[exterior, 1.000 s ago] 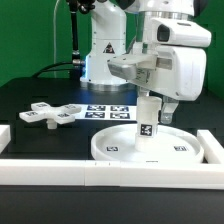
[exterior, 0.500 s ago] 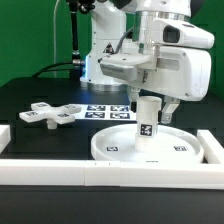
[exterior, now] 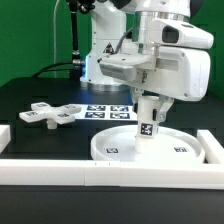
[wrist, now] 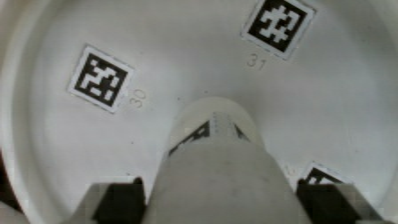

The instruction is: Assemble round table

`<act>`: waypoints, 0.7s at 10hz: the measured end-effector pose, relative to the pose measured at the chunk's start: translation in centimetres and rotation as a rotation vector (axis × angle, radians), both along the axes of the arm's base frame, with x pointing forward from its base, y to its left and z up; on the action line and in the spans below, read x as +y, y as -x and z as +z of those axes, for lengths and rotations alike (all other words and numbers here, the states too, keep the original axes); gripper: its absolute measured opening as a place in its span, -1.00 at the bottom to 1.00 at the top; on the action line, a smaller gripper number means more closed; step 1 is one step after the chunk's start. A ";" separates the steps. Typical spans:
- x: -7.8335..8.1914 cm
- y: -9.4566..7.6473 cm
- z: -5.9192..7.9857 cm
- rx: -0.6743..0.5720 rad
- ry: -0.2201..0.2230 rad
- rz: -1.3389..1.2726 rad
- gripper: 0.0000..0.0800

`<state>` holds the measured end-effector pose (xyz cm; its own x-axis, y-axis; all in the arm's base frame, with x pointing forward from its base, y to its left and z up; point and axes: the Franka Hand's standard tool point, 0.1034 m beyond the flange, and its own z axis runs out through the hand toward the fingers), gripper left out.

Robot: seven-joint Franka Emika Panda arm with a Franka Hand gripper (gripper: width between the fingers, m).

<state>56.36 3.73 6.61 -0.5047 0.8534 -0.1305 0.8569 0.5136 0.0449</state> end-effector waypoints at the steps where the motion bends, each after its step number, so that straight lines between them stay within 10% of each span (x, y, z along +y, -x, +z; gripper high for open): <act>1: 0.0 0.0 0.0 0.002 -0.002 -0.047 0.02; 7: -0.1 -0.3 -0.3 0.050 0.010 -0.631 0.02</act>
Offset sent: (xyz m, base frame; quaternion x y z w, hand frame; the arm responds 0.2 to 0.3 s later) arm 0.0024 -0.0027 -0.0088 0.0822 -0.0149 0.3219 0.9431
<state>56.65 3.61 6.33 0.0899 0.9875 -0.1295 0.9958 -0.0913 -0.0054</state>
